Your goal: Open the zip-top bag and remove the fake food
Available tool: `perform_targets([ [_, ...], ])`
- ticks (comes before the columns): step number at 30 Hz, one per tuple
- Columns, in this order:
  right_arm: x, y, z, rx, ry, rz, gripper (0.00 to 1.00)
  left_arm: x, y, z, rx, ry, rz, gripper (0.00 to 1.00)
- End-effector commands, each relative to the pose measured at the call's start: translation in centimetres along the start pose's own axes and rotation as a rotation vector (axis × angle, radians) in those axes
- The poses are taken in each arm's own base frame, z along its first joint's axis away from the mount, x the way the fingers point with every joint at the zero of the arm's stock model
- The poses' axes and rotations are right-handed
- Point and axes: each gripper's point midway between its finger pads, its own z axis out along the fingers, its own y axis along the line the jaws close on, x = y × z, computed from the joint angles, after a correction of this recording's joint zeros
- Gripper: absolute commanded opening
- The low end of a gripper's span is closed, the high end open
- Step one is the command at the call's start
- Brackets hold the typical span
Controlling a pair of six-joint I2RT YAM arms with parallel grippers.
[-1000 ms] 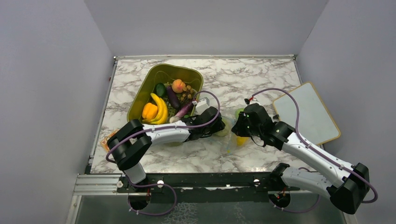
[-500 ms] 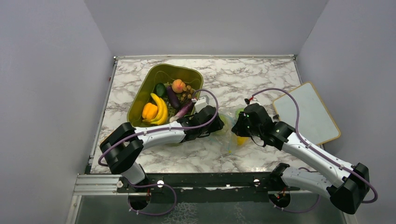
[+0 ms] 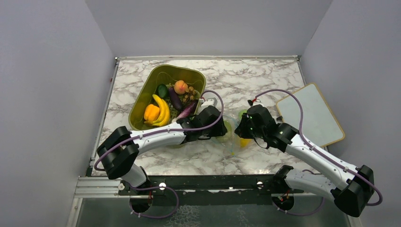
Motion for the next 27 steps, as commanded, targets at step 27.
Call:
perform_targets([
  [27, 0.1, -0.8, 0.3, 0.025, -0.035, 0.029, 0.02, -9.2, -4.6, -12.9, 0.145, -0.145, 0.255, 0.02],
])
